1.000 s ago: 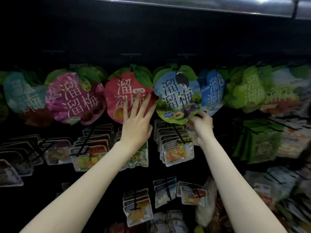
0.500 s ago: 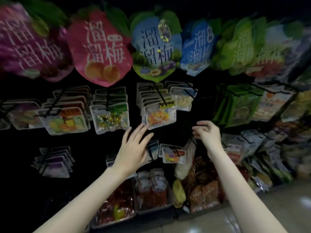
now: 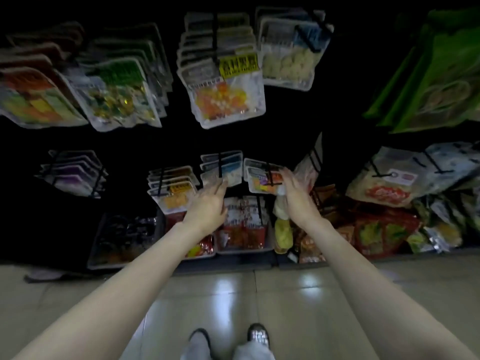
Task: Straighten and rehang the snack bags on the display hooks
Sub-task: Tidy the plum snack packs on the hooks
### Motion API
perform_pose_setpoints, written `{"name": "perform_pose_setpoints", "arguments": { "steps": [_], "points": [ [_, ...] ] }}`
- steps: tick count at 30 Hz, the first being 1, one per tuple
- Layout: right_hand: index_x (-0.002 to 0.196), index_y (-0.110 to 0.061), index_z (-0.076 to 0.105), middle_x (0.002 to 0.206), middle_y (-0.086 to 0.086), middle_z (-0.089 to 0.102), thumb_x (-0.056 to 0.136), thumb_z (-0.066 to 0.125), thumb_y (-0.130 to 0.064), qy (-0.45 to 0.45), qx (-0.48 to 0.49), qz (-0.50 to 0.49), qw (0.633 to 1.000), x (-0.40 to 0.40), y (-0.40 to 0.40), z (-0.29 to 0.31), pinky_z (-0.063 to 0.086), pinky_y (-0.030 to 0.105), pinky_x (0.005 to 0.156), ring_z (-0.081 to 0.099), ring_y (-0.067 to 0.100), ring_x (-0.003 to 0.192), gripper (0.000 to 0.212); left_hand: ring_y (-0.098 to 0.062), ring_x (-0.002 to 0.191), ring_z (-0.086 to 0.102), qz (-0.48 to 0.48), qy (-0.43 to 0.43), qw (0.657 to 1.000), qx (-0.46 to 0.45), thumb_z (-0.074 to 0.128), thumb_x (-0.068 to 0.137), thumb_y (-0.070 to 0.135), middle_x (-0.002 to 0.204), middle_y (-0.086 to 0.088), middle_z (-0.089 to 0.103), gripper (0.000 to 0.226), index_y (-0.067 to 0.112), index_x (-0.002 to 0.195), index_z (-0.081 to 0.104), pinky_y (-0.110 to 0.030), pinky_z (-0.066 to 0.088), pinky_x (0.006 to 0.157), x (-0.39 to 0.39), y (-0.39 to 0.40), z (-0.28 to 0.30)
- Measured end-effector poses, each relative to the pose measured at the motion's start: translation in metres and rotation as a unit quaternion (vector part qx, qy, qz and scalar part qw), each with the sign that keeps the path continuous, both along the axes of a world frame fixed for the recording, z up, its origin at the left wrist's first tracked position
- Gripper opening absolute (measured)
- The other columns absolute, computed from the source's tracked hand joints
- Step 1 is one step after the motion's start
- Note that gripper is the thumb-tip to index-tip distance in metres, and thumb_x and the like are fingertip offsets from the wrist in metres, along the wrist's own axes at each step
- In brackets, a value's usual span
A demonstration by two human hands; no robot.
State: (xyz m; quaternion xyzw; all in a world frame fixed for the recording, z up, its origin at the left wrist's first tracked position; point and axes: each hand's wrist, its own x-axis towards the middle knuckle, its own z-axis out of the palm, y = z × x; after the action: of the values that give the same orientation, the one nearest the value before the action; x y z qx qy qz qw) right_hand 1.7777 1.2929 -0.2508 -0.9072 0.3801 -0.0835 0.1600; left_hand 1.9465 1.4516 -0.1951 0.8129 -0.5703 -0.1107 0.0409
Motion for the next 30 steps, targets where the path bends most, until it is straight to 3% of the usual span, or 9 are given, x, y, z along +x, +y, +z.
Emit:
{"name": "perform_pose_setpoints", "arguments": {
  "steps": [3,5,7,12,17,20,24,28,30],
  "points": [
    [0.146,-0.011,0.024,0.151,0.013,0.029,0.09,0.051,-0.005,-0.013,-0.012,-0.018,1.0,0.007,-0.012,-0.013,0.026,0.048,0.11,0.029,0.031,0.137,0.063,-0.021,0.145,-0.001,0.026,-0.001,1.0,0.017,0.043,0.097,0.019,0.157,-0.011,-0.001,0.067,0.008,0.149,0.002,-0.027,0.002,0.114,-0.012,-0.005,-0.008],
    [0.139,-0.011,0.037,0.13,0.019,0.051,0.091,0.052,-0.01,-0.017,-0.016,-0.03,0.999,0.014,-0.018,-0.018,0.041,0.048,0.097,0.046,0.037,0.122,0.051,-0.02,0.145,0.0,0.043,-0.005,0.999,0.006,0.043,0.097,0.019,0.157,-0.012,0.001,0.067,0.006,0.148,0.003,-0.026,0.001,0.113,-0.016,-0.008,-0.008],
    [0.131,-0.011,0.05,0.111,0.019,0.062,0.092,0.051,-0.011,-0.033,0.018,-0.036,0.999,0.015,-0.023,-0.021,0.049,0.044,0.08,0.056,0.037,0.107,0.039,-0.021,0.145,0.002,0.053,-0.015,0.998,-0.002,0.043,0.096,0.019,0.156,-0.013,0.003,0.066,0.006,0.148,0.004,-0.026,0.001,0.113,-0.019,-0.01,-0.009],
    [0.122,-0.008,0.062,0.1,0.019,0.067,0.096,0.047,-0.009,-0.128,0.057,-0.079,0.987,0.008,-0.017,-0.016,0.045,0.034,0.075,0.062,0.034,0.09,0.03,-0.022,0.145,0.003,0.071,-0.04,0.996,-0.018,0.042,0.096,0.017,0.156,-0.014,0.004,0.066,0.004,0.147,0.004,-0.026,0.004,0.114,-0.026,-0.011,-0.017],
    [0.103,-0.003,0.068,0.089,0.02,0.068,0.093,0.05,-0.008,-0.097,0.078,-0.03,0.992,-0.02,0.015,-0.007,0.044,0.035,0.066,0.062,0.035,0.084,0.021,-0.024,0.144,-0.006,0.063,0.015,0.994,-0.086,0.047,0.092,0.013,0.155,-0.016,-0.002,0.073,0.001,0.146,-0.001,-0.025,-0.006,0.114,-0.028,-0.001,-0.035],
    [0.095,-0.008,0.069,0.078,0.018,0.068,0.091,0.053,-0.01,-0.05,0.089,0.021,0.995,-0.036,0.036,-0.016,0.046,0.039,0.06,0.063,0.036,0.075,0.016,-0.018,0.143,0.0,0.073,0.073,0.983,-0.154,0.049,0.09,0.01,0.156,-0.011,0.01,0.068,0.005,0.147,0.012,-0.028,0.003,0.115,-0.026,0.015,-0.043],
    [0.103,-0.013,0.068,0.087,0.012,0.071,0.093,0.053,-0.015,-0.014,0.083,0.059,0.995,-0.011,0.064,-0.022,0.045,0.036,0.062,0.064,0.033,0.081,0.019,-0.022,0.136,0.029,0.126,0.117,0.972,-0.163,0.052,0.09,0.012,0.151,-0.006,0.026,0.066,0.01,0.147,0.018,-0.029,0.023,0.11,-0.016,0.051,-0.058],
    [0.103,-0.009,0.068,0.089,0.012,0.071,0.094,0.052,-0.014,-0.06,0.127,0.088,0.986,0.04,0.097,-0.01,0.043,0.035,0.066,0.063,0.03,0.084,0.019,-0.024,0.119,0.05,0.171,0.229,0.948,-0.14,0.056,0.091,0.015,0.139,-0.009,0.043,0.052,0.01,0.14,0.038,-0.03,0.04,0.097,0.016,0.078,-0.064],
    [0.103,-0.007,0.067,0.085,0.009,0.069,0.093,0.052,-0.011,-0.111,0.184,0.084,0.973,0.061,0.106,-0.001,0.042,0.032,0.067,0.062,0.022,0.076,0.018,-0.03,0.112,0.053,0.206,0.231,0.939,-0.152,0.057,0.091,0.018,0.127,-0.012,0.053,0.041,0.009,0.13,0.051,-0.033,0.042,0.094,0.034,0.084,-0.057]
  ]
}}
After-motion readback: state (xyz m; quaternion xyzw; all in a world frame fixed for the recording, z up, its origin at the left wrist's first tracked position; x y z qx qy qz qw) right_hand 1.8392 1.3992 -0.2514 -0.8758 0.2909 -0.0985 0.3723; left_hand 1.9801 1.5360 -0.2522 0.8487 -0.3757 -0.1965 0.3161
